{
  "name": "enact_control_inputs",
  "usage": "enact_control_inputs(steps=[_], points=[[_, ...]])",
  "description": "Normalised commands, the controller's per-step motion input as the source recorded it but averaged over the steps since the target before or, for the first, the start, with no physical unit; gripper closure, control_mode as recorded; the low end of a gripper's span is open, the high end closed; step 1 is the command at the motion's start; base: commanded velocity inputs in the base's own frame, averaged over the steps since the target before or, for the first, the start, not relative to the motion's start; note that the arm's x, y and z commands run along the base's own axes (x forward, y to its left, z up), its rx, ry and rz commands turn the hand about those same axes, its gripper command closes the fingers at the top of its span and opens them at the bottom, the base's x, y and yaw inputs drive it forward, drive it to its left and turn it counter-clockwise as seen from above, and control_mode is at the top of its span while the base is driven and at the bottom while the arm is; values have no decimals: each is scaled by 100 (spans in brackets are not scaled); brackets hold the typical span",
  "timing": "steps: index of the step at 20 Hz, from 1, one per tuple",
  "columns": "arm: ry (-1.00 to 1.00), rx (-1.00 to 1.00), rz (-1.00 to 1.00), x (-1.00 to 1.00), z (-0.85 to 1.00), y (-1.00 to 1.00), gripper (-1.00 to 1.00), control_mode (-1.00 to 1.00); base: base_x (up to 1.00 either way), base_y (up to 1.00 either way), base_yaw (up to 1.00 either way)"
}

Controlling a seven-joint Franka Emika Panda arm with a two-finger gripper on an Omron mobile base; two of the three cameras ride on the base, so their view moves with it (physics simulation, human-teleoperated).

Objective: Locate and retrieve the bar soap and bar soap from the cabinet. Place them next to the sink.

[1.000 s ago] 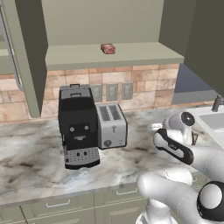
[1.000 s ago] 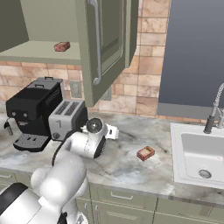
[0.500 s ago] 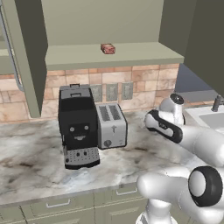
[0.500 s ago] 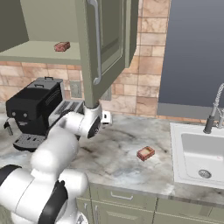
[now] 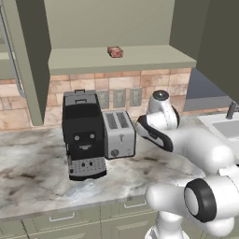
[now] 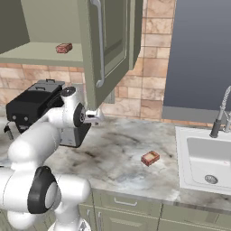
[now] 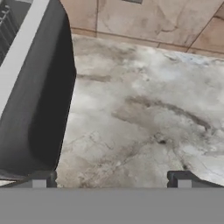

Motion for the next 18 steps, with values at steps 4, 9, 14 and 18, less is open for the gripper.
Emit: enact_control_inputs(steps=[4, 9, 14, 18], points=[[1, -2, -16, 0, 46, 41, -100, -100, 0, 0, 0], [0, 0, -14, 0, 53, 37, -100, -100, 0, 0, 0], [-15, 7, -6, 0, 53, 29, -100, -100, 0, 0, 0], [-22, 7, 6, 0, 57, 12, -100, -100, 0, 0, 0]])
